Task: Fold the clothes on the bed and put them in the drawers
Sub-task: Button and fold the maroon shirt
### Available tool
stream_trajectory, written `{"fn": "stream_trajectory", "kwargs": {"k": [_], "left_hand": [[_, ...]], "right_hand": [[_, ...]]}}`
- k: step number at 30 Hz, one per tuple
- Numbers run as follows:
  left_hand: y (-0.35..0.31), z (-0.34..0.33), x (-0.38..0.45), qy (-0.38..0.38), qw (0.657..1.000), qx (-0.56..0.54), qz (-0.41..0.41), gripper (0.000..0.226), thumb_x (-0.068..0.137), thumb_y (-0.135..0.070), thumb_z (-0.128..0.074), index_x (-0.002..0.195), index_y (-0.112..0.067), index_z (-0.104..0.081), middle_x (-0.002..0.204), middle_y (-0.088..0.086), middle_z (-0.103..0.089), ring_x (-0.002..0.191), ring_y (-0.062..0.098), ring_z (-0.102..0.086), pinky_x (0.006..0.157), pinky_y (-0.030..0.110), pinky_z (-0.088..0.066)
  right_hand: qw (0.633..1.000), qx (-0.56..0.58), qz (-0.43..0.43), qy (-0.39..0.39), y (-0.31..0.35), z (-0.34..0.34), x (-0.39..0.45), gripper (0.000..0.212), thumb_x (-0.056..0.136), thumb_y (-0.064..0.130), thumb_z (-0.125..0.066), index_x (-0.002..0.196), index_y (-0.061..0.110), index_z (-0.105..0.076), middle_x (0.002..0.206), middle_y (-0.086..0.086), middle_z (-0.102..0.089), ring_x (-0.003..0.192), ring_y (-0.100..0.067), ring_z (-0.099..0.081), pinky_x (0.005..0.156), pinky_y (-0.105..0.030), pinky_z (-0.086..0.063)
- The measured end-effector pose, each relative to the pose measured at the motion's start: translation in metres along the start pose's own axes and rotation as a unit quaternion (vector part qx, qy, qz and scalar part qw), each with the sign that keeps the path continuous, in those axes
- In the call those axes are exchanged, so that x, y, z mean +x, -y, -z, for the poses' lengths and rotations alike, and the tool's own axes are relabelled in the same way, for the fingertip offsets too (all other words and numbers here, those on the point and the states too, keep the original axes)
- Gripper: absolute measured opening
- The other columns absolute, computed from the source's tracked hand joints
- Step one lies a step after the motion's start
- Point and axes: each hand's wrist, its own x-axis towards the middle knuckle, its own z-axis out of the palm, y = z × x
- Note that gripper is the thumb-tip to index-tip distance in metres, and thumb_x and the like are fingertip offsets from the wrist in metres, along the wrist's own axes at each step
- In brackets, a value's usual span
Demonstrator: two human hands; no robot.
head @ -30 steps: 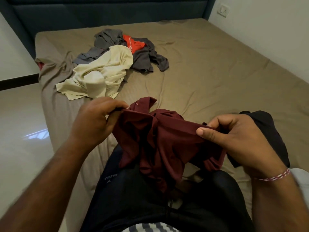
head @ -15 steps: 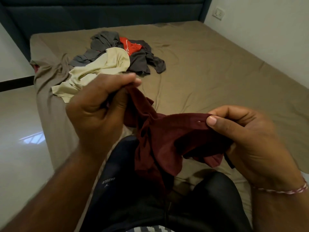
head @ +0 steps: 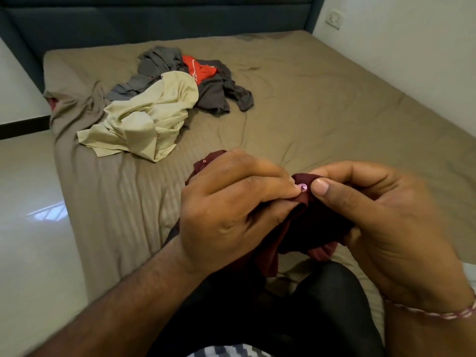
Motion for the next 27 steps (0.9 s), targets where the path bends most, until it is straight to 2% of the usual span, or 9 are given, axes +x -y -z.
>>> {"fn": "stream_trajectory", "kwargs": {"k": [3, 8, 12, 14, 16, 18, 22, 25, 27], "left_hand": [[0.0, -0.002, -0.002, 0.004, 1.0, 0.019, -0.001, 0.007, 0.085, -0.001, -0.085, 0.085, 0.002, -0.08, 0.096, 0.013, -0.076, 0.083, 0.02, -0.072, 0.08, 0.029, -0.054], [0.003, -0.004, -0.002, 0.026, 1.0, 0.013, 0.003, 0.009, 0.087, -0.003, -0.083, 0.082, 0.003, -0.079, 0.111, 0.016, -0.073, 0.068, 0.018, -0.062, 0.068, 0.035, -0.053], [0.003, -0.003, -0.001, 0.062, 0.998, 0.002, 0.01, 0.008, 0.087, -0.001, -0.082, 0.081, 0.002, -0.079, 0.113, 0.016, -0.074, 0.081, 0.005, -0.059, 0.075, 0.028, -0.053], [0.002, -0.004, -0.003, 0.067, 0.998, -0.004, 0.022, 0.007, 0.086, 0.002, -0.082, 0.081, 0.003, -0.078, 0.11, 0.016, -0.074, 0.087, 0.003, -0.061, 0.078, 0.027, -0.054], [0.001, -0.005, -0.004, 0.075, 0.996, -0.01, 0.047, 0.007, 0.085, 0.002, -0.082, 0.081, 0.002, -0.077, 0.104, 0.013, -0.073, 0.088, 0.006, -0.065, 0.078, 0.024, -0.054], [0.0, -0.005, -0.004, 0.086, 0.993, -0.016, 0.084, 0.008, 0.084, 0.001, -0.082, 0.081, -0.001, -0.076, 0.098, 0.007, -0.071, 0.086, 0.009, -0.066, 0.077, 0.019, -0.05], [0.002, -0.006, -0.002, 0.114, 0.978, -0.068, 0.163, 0.014, 0.08, -0.004, -0.083, 0.081, -0.011, -0.071, 0.093, -0.005, -0.069, 0.083, 0.013, -0.068, 0.074, 0.016, -0.049], [0.003, -0.007, -0.006, 0.115, 0.965, -0.093, 0.214, 0.019, 0.079, -0.004, -0.082, 0.081, -0.015, -0.066, 0.089, -0.006, -0.068, 0.083, 0.019, -0.069, 0.071, 0.021, -0.052], [0.003, -0.009, -0.01, 0.1, 0.951, -0.136, 0.257, 0.018, 0.081, -0.008, -0.08, 0.086, -0.019, -0.066, 0.089, -0.005, -0.069, 0.081, 0.024, -0.07, 0.068, 0.031, -0.057]], "right_hand": [[1.0, 0.007, -0.001, -0.013, -0.002, -0.001, -0.001, 0.019, 0.072, 0.027, -0.077, 0.087, 0.016, -0.082, 0.088, -0.018, -0.076, 0.08, -0.029, -0.075, 0.069, -0.033, -0.062], [1.0, -0.006, 0.015, -0.014, -0.003, 0.001, -0.002, 0.017, 0.073, 0.027, -0.077, 0.086, 0.016, -0.082, 0.086, -0.019, -0.075, 0.077, -0.031, -0.074, 0.067, -0.035, -0.064], [0.999, -0.032, 0.041, -0.004, -0.006, 0.004, -0.002, 0.014, 0.078, 0.026, -0.075, 0.089, 0.019, -0.082, 0.088, -0.014, -0.077, 0.08, -0.029, -0.076, 0.068, -0.033, -0.063], [0.993, -0.098, 0.07, -0.009, -0.008, 0.006, -0.003, 0.012, 0.083, 0.026, -0.075, 0.092, 0.02, -0.081, 0.09, -0.012, -0.078, 0.081, -0.029, -0.076, 0.069, -0.038, -0.064], [0.978, -0.179, 0.108, -0.013, -0.01, 0.007, -0.004, 0.009, 0.086, 0.025, -0.075, 0.094, 0.023, -0.08, 0.09, -0.008, -0.077, 0.08, -0.026, -0.075, 0.067, -0.042, -0.064], [0.963, -0.231, 0.139, -0.017, -0.011, 0.008, -0.004, 0.009, 0.087, 0.021, -0.076, 0.094, 0.025, -0.079, 0.09, -0.001, -0.077, 0.081, -0.021, -0.075, 0.064, -0.039, -0.063], [0.934, -0.313, 0.171, -0.026, -0.013, 0.007, -0.003, 0.008, 0.087, 0.025, -0.077, 0.093, 0.03, -0.076, 0.089, 0.01, -0.075, 0.087, -0.016, -0.074, 0.071, -0.038, -0.061], [0.919, -0.346, 0.185, -0.032, -0.016, 0.005, -0.005, 0.004, 0.09, 0.028, -0.078, 0.092, 0.027, -0.075, 0.087, 0.013, -0.073, 0.087, -0.014, -0.072, 0.07, -0.038, -0.058], [0.909, -0.362, 0.202, -0.039, -0.017, 0.003, -0.006, 0.004, 0.091, 0.027, -0.079, 0.091, 0.025, -0.076, 0.087, 0.014, -0.072, 0.086, -0.013, -0.071, 0.071, -0.033, -0.056]]}}
